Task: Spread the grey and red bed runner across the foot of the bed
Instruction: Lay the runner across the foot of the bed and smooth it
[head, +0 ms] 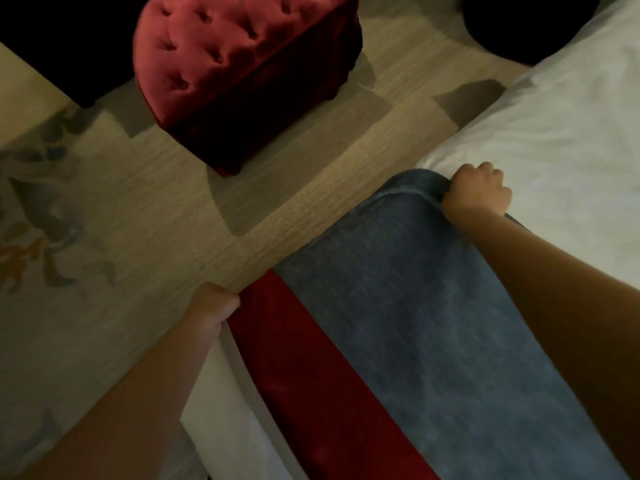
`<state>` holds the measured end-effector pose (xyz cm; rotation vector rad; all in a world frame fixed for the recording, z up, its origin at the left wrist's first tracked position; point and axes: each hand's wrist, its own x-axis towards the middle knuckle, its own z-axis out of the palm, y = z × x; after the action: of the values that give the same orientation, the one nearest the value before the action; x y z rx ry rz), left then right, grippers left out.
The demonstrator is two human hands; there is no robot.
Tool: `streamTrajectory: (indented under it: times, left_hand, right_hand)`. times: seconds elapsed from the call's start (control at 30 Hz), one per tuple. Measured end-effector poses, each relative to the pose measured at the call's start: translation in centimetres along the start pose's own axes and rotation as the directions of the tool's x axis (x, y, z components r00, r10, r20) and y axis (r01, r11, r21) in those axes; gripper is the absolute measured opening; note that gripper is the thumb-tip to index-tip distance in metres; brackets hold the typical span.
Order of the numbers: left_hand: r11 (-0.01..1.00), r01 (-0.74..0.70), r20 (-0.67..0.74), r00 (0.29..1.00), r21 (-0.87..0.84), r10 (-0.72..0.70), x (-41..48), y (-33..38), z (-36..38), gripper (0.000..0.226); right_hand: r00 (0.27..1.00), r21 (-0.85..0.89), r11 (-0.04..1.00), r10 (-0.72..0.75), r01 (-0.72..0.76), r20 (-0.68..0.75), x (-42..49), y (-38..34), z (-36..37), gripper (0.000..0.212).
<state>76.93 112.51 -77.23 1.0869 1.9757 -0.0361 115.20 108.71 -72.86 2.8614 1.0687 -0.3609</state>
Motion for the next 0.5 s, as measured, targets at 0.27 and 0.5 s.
streamTrajectory:
  times: [0.27,0.5]
  left_hand:
    - [0.951,-0.185,-0.135,0.965,0.249,0.223,-1.0,0.0,-0.3,0.030]
    - [0.866,-0.394,0.056,0.916,0.309,0.396,-1.3,-0.4,-0.8,0.034]
  right_hand:
    - [0.945,-0.101,0.964,-0.261,0.245,-0.198,-4.5,-1.5,0.7,0.039]
    - [0.722,0.093,0.725,-0.689,0.683,0.065,-16.5,-9.9,5.3,0.025]
